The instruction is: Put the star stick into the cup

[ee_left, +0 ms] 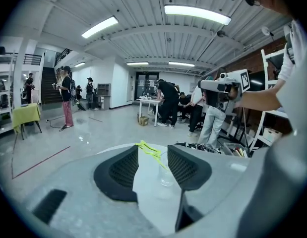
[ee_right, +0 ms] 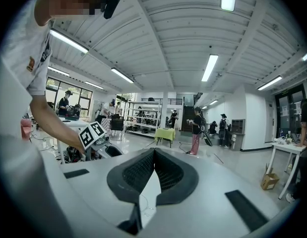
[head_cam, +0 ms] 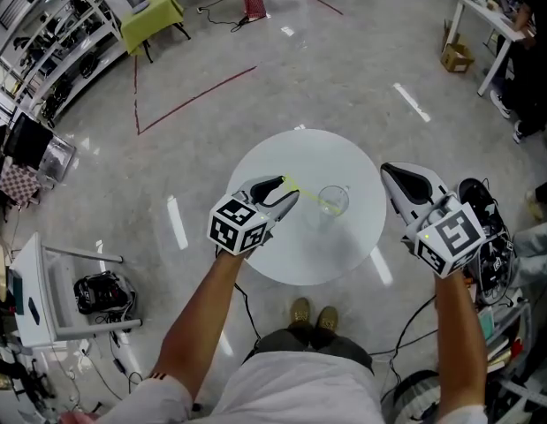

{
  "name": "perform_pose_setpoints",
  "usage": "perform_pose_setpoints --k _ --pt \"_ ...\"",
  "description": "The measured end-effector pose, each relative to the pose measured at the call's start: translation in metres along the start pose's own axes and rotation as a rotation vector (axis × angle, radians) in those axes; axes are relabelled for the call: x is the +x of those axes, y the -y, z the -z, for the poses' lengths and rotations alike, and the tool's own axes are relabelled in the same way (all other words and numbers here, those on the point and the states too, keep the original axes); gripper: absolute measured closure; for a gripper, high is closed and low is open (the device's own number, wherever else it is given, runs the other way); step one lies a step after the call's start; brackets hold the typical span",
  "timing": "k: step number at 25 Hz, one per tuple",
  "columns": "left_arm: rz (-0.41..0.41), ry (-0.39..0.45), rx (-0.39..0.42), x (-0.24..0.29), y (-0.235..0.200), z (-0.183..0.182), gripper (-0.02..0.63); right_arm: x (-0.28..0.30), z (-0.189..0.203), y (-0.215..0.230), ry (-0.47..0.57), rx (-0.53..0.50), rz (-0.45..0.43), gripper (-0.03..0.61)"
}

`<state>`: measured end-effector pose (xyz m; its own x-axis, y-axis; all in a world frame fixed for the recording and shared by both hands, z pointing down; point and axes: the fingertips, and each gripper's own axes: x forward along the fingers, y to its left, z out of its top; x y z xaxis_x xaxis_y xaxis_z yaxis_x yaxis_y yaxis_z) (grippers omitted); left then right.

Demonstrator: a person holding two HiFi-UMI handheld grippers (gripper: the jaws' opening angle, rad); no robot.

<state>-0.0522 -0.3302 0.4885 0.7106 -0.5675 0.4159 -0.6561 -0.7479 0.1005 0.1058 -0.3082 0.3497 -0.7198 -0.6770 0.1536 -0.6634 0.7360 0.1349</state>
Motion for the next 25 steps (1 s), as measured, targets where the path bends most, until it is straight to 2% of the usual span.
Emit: perform_pose_setpoints --k 4,8,12,21,25 --pt "-0.02 0.015 0.008 -0.006 -0.005 -0.003 0.4 0.001 -0.001 0.001 0.002 -0.001 0.0 0.568" --pt "-0.055 0.063 0.022 -0.019 -0.013 -0.017 0.384 0.003 -0.003 -0.001 0.005 -0.006 -0.001 0.568" --pt "-0.068 0.131 0.047 -0.033 -0.011 -0.046 0.385 0.003 -0.008 -0.003 0.016 -0.011 -0.003 0.568" --pt "-0.036 0.297 0.144 -0.055 0.023 -0.124 0.385 -0.002 -0.031 -0.007 0.06 -0.032 -0.009 0.567" --pt "-0.027 0.376 0.175 -0.071 0.038 -0.151 0.435 -0.007 -0.043 -0.014 0.088 -0.041 -0.011 0.567"
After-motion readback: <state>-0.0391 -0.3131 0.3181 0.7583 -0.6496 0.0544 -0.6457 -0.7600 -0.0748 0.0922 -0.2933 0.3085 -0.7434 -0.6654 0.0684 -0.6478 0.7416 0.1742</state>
